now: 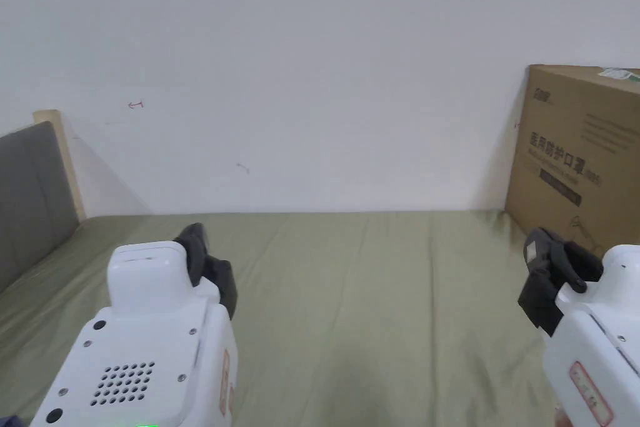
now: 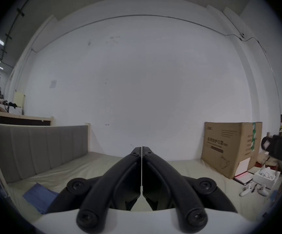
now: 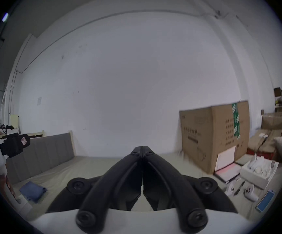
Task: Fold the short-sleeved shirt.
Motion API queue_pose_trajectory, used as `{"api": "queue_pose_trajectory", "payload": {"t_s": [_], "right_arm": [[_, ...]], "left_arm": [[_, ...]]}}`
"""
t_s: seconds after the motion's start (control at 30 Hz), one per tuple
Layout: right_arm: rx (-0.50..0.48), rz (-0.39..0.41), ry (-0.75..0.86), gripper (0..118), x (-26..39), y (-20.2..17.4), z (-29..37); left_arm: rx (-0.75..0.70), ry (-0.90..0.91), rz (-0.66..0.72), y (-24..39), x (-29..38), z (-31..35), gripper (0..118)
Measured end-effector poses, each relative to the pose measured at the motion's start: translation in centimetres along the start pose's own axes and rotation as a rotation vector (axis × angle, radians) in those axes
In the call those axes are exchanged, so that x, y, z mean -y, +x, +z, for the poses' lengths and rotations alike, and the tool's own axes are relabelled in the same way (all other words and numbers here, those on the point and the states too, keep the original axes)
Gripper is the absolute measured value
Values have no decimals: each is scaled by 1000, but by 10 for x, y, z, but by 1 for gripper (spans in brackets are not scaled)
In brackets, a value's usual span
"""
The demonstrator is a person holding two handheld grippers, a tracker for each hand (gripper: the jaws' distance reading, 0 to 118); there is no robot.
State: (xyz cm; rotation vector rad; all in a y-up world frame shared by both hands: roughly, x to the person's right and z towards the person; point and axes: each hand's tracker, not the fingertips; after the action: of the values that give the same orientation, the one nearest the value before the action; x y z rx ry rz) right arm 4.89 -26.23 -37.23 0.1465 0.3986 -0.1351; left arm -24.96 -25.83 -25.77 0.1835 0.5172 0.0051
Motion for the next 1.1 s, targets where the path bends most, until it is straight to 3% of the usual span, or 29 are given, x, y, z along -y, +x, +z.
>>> {"api": "queue_pose_trajectory", "payload": {"t_s": [0.03,0.07,0.1,0.17,0.23,0.27,0.3,0.33,0.4,0.53,1.1], "right_arm": [[4,7,0,11,0,-2,-1],[5,5,-13,28,-1,-3,-3],[8,4,-18,41,-1,-4,-4],[14,-5,-26,48,1,-6,-6],[28,0,-32,83,3,-8,-6],[30,4,-36,96,3,-9,-7],[34,12,-39,110,4,-10,-7],[34,17,-43,118,4,-11,-7],[27,21,-51,118,6,-12,-6],[22,63,-62,118,5,-17,-8],[-22,89,-110,118,3,-26,-14]], "left_arm": [[-5,-2,0,0,-2,1,0],[-4,2,3,0,-3,2,1],[-3,5,4,-2,-3,0,10],[11,11,4,-2,-7,2,14],[30,5,1,-1,-9,1,50],[36,-5,-8,0,-10,-1,77],[44,-21,-15,1,-10,-3,113],[50,-30,-12,0,-11,-2,118],[129,-42,-2,-3,-12,-3,118],[128,-30,-25,4,-18,2,118],[138,-145,40,10,-9,-5,118]]}}
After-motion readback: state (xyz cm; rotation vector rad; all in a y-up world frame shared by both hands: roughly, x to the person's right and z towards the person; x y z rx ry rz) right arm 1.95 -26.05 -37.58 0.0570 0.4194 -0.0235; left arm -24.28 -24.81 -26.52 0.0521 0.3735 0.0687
